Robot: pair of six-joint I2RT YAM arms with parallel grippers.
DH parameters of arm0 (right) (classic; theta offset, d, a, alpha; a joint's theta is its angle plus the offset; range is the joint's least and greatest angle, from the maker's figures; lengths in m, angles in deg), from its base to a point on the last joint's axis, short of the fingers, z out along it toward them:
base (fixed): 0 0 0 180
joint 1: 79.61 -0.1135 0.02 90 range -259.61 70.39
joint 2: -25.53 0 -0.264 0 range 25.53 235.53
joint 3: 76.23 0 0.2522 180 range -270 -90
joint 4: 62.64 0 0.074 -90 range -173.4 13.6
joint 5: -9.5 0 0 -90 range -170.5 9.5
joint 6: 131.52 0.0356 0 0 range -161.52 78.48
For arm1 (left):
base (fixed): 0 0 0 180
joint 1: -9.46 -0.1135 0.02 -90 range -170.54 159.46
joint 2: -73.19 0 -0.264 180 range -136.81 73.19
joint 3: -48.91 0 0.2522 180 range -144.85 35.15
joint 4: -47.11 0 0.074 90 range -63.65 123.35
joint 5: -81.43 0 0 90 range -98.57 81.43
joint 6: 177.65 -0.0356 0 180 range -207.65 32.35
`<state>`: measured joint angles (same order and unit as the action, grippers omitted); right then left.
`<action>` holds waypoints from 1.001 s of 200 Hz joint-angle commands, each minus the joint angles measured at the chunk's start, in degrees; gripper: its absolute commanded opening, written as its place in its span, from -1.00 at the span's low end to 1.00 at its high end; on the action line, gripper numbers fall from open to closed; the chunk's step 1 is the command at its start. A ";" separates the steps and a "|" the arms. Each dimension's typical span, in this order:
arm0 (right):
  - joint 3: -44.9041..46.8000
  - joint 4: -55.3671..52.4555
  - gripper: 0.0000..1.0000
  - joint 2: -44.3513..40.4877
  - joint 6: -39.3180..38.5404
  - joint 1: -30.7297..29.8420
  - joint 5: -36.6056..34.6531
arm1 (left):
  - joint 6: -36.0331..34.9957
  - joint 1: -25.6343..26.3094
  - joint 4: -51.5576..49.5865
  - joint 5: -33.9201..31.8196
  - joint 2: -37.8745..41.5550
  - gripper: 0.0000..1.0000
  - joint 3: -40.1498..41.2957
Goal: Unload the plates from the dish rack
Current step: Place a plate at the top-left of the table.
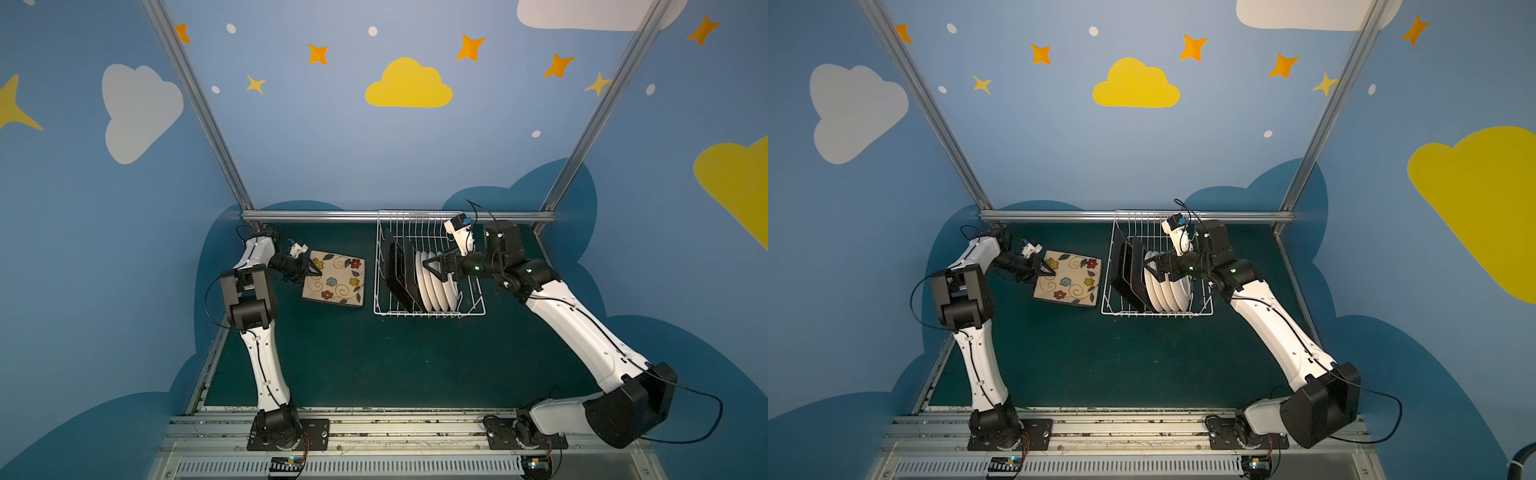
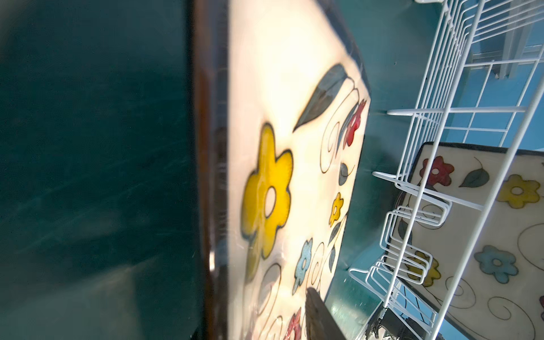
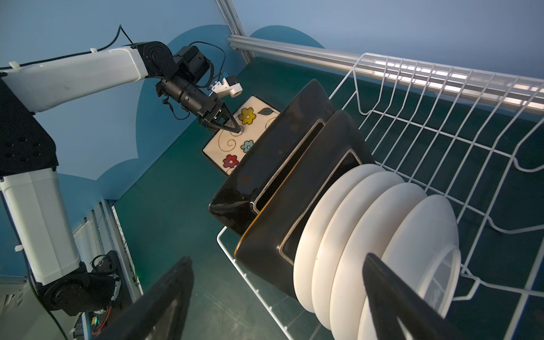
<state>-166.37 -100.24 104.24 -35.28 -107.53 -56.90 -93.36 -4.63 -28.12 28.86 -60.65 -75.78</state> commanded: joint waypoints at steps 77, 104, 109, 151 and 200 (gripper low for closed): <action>-1.05 -1.15 0.79 -1.02 -0.34 -0.34 0.03 | 1.83 -0.06 -1.79 -2.84 -2.64 0.05 -2.67; -0.93 -1.13 0.79 -1.10 -0.36 -0.34 -0.18 | 2.07 -0.04 -1.83 -4.94 -2.68 0.13 -2.59; -0.86 -1.24 0.79 -1.11 -0.35 -0.35 -0.20 | 2.00 -0.07 -1.89 -5.16 -2.74 0.13 -2.58; -1.45 -1.37 0.79 -0.51 -0.92 -0.36 -0.42 | 2.49 -0.14 -1.57 -7.23 -2.64 0.28 -2.06; -2.76 -2.56 0.79 0.25 -1.35 -0.34 -1.12 | 4.48 -0.42 -1.09 -10.57 0.87 0.48 -1.64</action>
<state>-166.99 -101.22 104.29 -36.03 -107.53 -57.21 -90.00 -4.63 -28.56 22.35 -63.14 -77.29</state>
